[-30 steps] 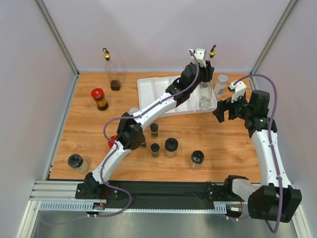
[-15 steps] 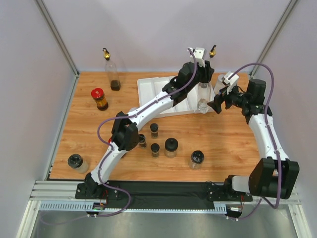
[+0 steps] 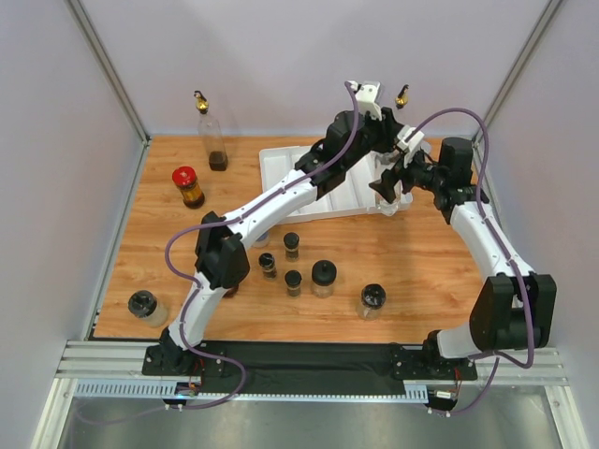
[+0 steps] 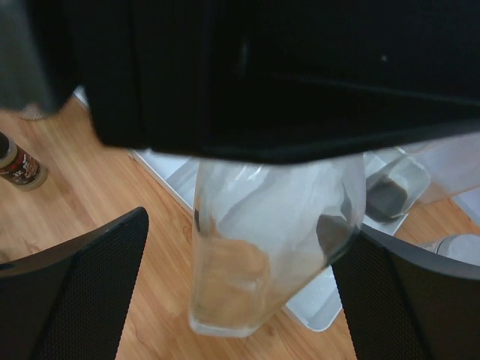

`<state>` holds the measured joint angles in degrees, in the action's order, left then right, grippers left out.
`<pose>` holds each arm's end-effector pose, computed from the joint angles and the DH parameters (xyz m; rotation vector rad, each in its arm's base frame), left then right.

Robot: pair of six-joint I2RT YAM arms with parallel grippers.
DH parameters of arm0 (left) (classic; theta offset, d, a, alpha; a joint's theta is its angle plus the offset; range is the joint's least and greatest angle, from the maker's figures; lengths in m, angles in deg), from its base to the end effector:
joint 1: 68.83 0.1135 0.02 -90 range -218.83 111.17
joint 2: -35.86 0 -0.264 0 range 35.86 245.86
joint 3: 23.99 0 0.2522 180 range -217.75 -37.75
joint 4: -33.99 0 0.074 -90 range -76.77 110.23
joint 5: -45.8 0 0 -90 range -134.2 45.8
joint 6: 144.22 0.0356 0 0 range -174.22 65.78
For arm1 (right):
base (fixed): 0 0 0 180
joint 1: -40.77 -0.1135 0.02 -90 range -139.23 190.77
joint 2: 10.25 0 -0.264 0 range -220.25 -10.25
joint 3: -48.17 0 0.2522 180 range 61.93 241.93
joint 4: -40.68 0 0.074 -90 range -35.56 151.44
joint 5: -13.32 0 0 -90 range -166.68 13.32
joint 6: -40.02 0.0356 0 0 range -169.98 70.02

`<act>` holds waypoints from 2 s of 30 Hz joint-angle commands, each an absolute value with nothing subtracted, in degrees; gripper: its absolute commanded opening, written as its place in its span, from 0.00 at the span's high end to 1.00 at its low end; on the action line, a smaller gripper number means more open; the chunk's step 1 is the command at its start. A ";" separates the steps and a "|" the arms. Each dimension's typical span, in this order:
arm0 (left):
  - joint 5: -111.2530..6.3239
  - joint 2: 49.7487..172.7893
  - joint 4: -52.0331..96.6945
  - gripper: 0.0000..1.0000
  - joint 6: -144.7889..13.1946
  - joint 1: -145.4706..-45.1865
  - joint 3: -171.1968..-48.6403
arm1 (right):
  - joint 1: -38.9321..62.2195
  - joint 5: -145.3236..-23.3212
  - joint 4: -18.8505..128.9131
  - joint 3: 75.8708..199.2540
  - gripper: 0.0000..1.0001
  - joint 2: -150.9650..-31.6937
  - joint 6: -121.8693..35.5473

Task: Organize the condiment bottles
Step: Place the bottle in the storage box.

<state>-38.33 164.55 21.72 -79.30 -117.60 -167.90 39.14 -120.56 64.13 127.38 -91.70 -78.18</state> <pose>0.3571 -0.4020 0.3914 0.2430 1.5781 -0.9431 0.3217 0.0338 0.3215 -0.9320 1.6728 0.4596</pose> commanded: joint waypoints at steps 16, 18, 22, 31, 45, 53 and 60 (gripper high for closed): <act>-41.22 156.36 29.45 1.00 -81.81 -118.13 -164.93 | 36.82 -122.82 63.40 133.21 0.72 -96.82 -77.75; -41.22 155.40 29.98 1.00 -81.82 -118.14 -163.53 | 36.82 -123.52 62.79 132.33 0.81 -96.82 -77.22; -41.48 153.81 30.33 1.00 -81.90 -118.05 -161.59 | 36.90 -125.81 58.58 130.05 0.99 -95.77 -75.38; -42.62 150.30 28.41 0.31 -83.31 -117.96 -157.81 | 36.90 -126.43 54.96 128.46 1.00 -95.50 -71.25; -45.16 145.38 27.26 0.00 -82.08 -115.86 -154.38 | 36.90 -123.53 52.33 127.58 1.00 -96.65 -70.28; -47.28 142.13 25.59 0.00 -80.67 -113.92 -154.03 | 36.90 -121.95 51.45 128.55 1.00 -97.96 -69.05; -49.30 139.67 25.15 0.00 -79.89 -112.51 -152.54 | 36.90 -120.37 51.45 129.60 1.00 -98.84 -68.70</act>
